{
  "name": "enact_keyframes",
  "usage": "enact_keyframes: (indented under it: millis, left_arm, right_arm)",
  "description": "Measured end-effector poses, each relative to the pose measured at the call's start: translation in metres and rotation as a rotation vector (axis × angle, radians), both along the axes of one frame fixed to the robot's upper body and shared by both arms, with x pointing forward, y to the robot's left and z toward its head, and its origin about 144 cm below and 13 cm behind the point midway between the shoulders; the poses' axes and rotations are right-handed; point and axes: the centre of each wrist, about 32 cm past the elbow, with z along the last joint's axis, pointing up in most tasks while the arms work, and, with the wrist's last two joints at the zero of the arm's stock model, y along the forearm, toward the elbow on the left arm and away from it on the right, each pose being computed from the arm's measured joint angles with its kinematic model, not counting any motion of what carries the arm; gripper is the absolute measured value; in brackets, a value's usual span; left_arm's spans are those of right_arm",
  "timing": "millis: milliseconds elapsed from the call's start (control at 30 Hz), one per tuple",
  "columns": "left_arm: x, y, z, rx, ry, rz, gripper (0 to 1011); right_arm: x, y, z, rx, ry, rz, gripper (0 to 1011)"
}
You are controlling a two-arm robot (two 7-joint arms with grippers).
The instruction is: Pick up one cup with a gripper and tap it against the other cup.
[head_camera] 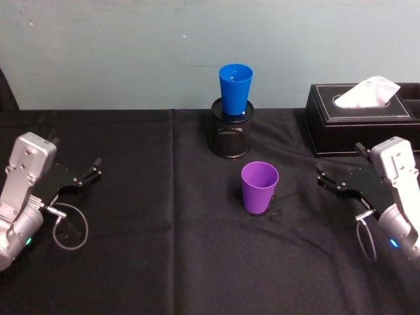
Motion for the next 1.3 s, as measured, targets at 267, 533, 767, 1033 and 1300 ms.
enact_keyframes:
  millis: [267,533,767,1033,1300]
  left_arm:
    - [0.0000,0.0000,0.0000,0.000,0.000,0.000,1000]
    - [0.0000,0.0000,0.0000,0.000,0.000,0.000,1000]
    - [0.0000,0.0000,0.0000,0.000,0.000,0.000,1000]
    - [0.0000,0.0000,0.0000,0.000,0.000,0.000,1000]
    - [0.0000,0.0000,0.0000,0.000,0.000,0.000,1000]
  right_arm:
    - [0.0000,-0.0001,0.0000,0.000,0.000,0.000,1002]
    - [0.0000,-0.0001,0.0000,0.000,0.000,0.000,1002]
    - [0.0000,-0.0001,0.0000,0.000,0.000,0.000,1002]
    - [0.0000,-0.0001,0.0000,0.000,0.000,0.000,1002]
    - [0.0000,-0.0001,0.0000,0.000,0.000,0.000,1002]
